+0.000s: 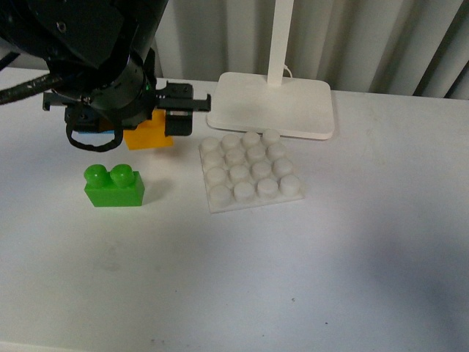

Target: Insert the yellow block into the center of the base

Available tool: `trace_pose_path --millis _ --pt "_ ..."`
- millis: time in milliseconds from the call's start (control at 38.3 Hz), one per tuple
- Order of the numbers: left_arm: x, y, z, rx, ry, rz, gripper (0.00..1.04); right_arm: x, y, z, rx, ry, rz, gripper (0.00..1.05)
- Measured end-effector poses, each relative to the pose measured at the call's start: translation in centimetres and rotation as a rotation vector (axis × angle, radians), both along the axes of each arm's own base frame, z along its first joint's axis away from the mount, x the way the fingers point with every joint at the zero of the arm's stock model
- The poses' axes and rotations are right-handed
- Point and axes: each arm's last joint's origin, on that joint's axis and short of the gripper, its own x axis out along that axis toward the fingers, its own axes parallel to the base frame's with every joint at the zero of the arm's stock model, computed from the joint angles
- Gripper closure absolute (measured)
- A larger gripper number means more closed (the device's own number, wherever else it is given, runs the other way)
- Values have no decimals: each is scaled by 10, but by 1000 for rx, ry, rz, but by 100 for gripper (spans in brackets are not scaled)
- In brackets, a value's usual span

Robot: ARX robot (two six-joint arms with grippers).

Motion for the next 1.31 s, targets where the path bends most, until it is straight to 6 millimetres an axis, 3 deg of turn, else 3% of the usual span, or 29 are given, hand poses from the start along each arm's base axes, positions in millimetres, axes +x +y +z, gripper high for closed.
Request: trace_pose_path --millis 183,496,836,1071,1306 --pt "-14 -16 13 -29 -12 10 40 0 0 0 0 0 0 9" --pt "-37 -50 12 -96 16 35 40 0 0 0 0 0 0 9" --pt "-44 -104 16 -168 -2 -18 40 0 0 0 0 0 0 9" --pt "-51 -121 1 -157 27 -48 40 0 0 0 0 0 0 9" --pt "-51 -125 -7 -151 32 -53 40 0 0 0 0 0 0 9"
